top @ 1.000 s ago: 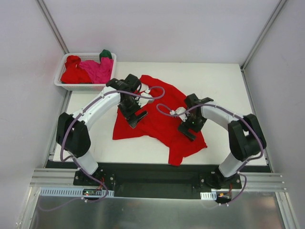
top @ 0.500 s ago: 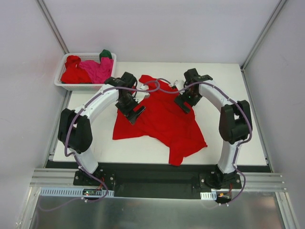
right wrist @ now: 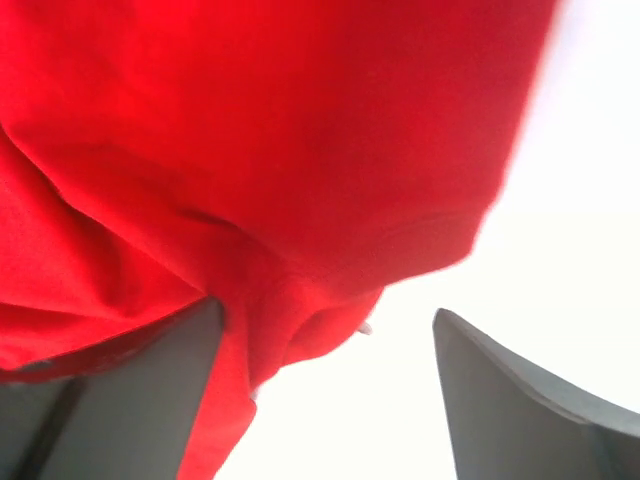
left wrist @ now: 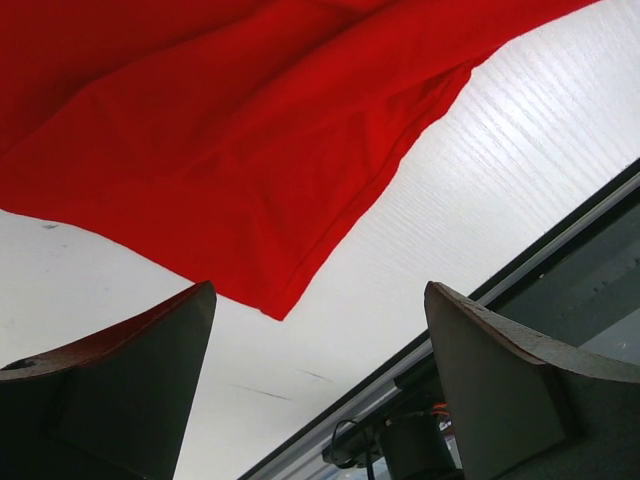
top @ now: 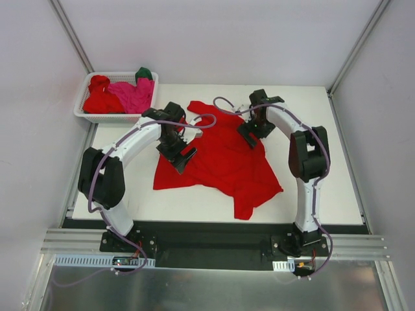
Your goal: Fold and stack the t-shirts
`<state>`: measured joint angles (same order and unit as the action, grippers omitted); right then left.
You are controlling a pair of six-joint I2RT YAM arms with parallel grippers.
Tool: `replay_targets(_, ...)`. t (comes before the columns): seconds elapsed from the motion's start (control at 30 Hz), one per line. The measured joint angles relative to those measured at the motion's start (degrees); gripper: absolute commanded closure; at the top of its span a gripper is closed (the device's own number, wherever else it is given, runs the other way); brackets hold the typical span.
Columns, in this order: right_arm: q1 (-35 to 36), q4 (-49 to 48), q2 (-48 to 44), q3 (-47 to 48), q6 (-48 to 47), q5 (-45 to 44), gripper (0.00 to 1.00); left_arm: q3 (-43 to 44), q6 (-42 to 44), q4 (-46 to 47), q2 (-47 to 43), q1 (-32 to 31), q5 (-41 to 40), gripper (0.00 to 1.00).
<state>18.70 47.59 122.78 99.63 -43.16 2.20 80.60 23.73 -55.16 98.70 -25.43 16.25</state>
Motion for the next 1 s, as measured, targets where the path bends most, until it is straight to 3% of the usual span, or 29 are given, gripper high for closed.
replay_targets(0.17,-0.3,1.2,3.4,6.7,0.8,0.0,0.19,-0.6,-0.3,0.0,-1.1,0.0,0.0,0.14)
replay_targets(0.23,-0.3,1.8,4.2,6.9,1.0,0.0,0.34,-0.8,-0.4,0.0,-1.7,0.0,0.0,0.14)
replay_targets(0.3,-0.3,2.9,5.1,6.9,1.0,0.2,0.39,-1.0,-0.4,0.0,-2.2,0.0,0.0,0.14)
replay_targets(0.37,-0.3,3.7,6.0,6.9,1.1,0.2,0.57,-1.3,-0.4,0.1,-2.5,0.0,0.0,0.14)
replay_targets(0.4,-0.3,3.9,6.3,6.8,1.0,0.2,0.74,-1.5,-0.4,0.1,-2.6,0.0,0.0,0.14)
replay_targets(0.53,-0.4,4.7,6.4,6.7,1.0,0.1,0.95,-2.0,-0.5,0.0,-2.6,0.0,0.0,0.14)
replay_targets(0.77,-1.3,6.5,6.4,8.5,0.6,-0.5,0.99,-2.4,-0.8,0.0,-2.6,0.0,0.1,0.14)
replay_targets(1.0,-3.9,9.4,7.2,18.0,-0.4,-3.0,0.99,-2.4,-1.3,0.0,-2.6,0.0,0.7,0.14)
